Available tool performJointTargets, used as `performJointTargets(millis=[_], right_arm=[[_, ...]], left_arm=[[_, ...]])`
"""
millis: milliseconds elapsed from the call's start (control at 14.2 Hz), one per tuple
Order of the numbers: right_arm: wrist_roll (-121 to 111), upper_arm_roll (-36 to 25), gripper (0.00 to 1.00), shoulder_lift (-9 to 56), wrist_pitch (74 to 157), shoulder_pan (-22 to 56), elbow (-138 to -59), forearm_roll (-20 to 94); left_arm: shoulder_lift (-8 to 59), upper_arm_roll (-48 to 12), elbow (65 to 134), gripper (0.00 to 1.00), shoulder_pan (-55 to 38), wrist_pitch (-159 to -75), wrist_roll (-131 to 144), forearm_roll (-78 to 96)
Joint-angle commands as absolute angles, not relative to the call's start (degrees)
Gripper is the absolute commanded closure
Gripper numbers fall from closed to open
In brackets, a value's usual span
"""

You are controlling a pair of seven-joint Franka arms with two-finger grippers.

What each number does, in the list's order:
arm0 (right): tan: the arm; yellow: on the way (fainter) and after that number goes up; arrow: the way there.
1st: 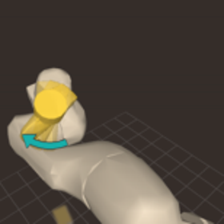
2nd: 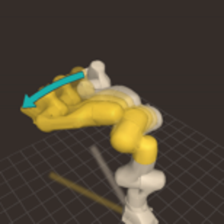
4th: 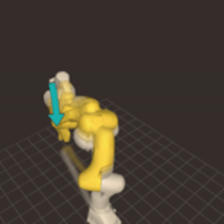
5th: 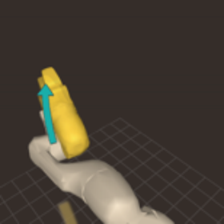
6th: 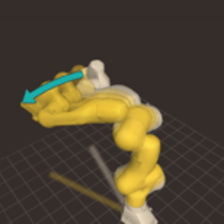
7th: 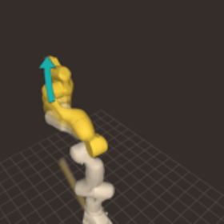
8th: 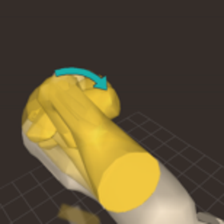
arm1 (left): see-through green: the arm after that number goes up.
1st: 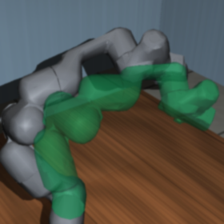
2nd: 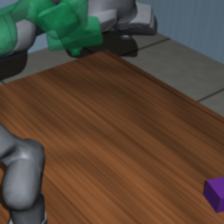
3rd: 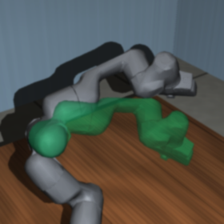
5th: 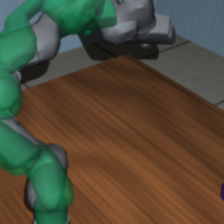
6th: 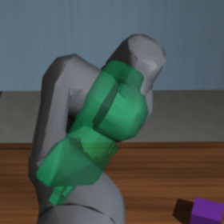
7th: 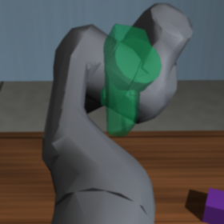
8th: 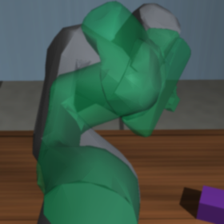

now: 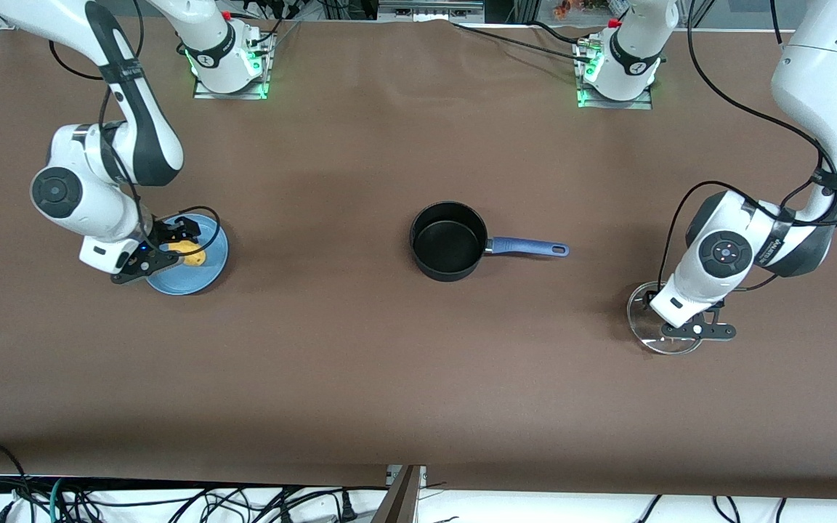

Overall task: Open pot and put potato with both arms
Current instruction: 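Set the lid on the table while the right gripper grasps the potato, then carry the yellow potato with the right gripper over the saucepan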

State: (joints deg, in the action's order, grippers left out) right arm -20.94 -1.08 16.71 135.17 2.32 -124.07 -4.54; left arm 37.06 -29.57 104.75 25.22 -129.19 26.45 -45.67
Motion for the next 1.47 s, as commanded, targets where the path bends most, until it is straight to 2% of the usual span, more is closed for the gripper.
performJointTargets(millis=[0,70,351,632,772,842,912,1053,1193,1404], right_arm=[[-25.47,-1.23,0.00,17.05,139.04,2.02,-125.95,-4.39],[-27.14,-1.32,0.00,17.49,140.00,2.02,-125.95,-4.39],[-33.30,-2.28,0.00,19.86,144.22,2.02,-126.12,-4.31],[-34.28,-2.55,0.00,20.56,144.40,2.02,-126.56,-4.31],[-34.19,-2.55,0.02,21.18,144.67,2.02,-126.56,-4.22],[-34.19,-2.55,0.25,21.53,145.45,2.02,-126.56,-4.04],[-34.10,-2.55,0.42,21.88,145.63,2.11,-126.56,-4.04],[-34.01,-2.55,0.66,21.88,145.64,2.20,-126.39,-3.96],[-33.93,-2.46,0.81,21.80,145.55,2.20,-126.12,-3.96],[-33.49,-1.68,0.86,19.18,143.89,2.20,-123.85,-3.69]], left_arm=[[37.27,-30.32,104.24,0.12,26.10,-129.46,25.75,-48.60],[37.18,-30.32,103.19,0.00,26.19,-129.11,25.84,-48.52],[36.30,-30.85,98.19,0.00,28.82,-128.41,21.65,-40.20],[31.30,-30.94,90.63,0.00,31.81,-118.24,9.16,-25.78],[27.44,-31.11,89.74,0.00,34.53,-115.85,5.03,-18.93],[24.81,-31.11,89.74,0.00,35.59,-114.27,3.27,-14.81],[22.18,-31.11,89.65,0.00,36.81,-112.00,1.86,-11.37],[17.51,-30.85,89.65,0.00,37.97,-107.69,0.80,-7.49],[13.21,-27.10,89.47,0.00,34.83,-103.21,0.79,-4.50],[8.27,-11.48,89.38,0.00,20.54,-96.53,0.79,2.36]])
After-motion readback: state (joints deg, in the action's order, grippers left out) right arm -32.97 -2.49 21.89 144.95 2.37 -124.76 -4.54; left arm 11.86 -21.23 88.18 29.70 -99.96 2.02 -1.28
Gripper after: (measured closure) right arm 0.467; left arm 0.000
